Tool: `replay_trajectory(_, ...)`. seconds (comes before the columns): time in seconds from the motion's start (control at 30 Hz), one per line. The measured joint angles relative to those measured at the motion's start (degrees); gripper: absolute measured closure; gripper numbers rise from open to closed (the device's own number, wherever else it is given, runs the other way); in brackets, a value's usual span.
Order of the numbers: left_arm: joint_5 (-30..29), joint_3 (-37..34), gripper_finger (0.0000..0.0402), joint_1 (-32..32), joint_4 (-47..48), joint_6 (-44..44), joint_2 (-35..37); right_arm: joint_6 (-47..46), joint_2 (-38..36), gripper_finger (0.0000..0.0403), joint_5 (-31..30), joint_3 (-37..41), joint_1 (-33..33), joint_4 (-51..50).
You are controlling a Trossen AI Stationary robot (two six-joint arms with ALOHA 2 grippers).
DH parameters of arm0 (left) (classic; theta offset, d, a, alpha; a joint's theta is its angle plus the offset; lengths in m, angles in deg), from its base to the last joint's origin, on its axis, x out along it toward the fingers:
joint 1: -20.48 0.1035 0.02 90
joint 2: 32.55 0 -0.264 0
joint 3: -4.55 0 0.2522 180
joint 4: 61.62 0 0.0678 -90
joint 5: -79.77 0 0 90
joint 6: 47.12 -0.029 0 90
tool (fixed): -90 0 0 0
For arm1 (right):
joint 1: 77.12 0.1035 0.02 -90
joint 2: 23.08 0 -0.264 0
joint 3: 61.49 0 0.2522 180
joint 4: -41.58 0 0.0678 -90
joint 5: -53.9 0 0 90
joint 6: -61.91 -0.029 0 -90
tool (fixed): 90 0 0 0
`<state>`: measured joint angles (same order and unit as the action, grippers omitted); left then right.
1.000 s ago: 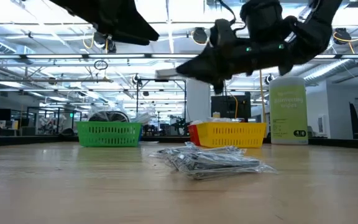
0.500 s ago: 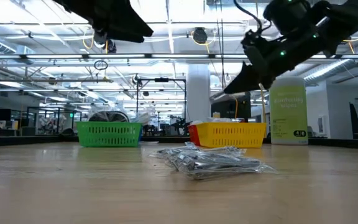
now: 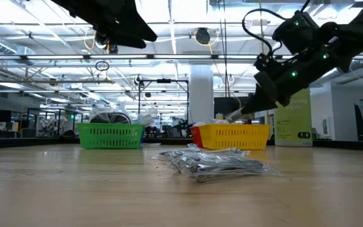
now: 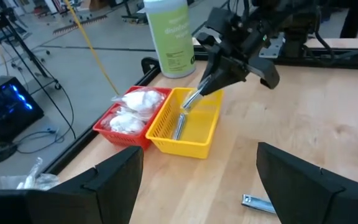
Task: Pick & Place Travel size toiletries
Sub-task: Put the nail cutter into the yellow bin
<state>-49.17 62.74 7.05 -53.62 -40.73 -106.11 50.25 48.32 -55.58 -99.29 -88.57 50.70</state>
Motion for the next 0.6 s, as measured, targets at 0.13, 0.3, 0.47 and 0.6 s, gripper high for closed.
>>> replay_trajectory(0.13, 0.1, 0.0, 0.0094, 0.0, 0.0, 0.2, 0.0, -1.8, 0.0, 0.0381, 0.1, 0.6, -0.9, 0.6)
replay_trajectory(0.3, 0.1, 0.0, 0.0094, 0.0, 0.0, 0.5, 0.0, -4.2, 0.0, 0.0345, -0.5, 2.0, -1.7, 5.4)
replay_trajectory(0.47, 0.4, 0.0, 0.0094, 0.0, 0.1, 1.3, 0.0, -4.3, 0.0, 0.0293, -1.5, 4.5, -1.8, 10.9)
replay_trajectory(0.6, 1.4, 0.0, 0.0094, 0.0, 0.1, 1.4, 0.0, -5.1, 0.0, 0.0253, -1.5, 5.2, -1.7, 13.2)
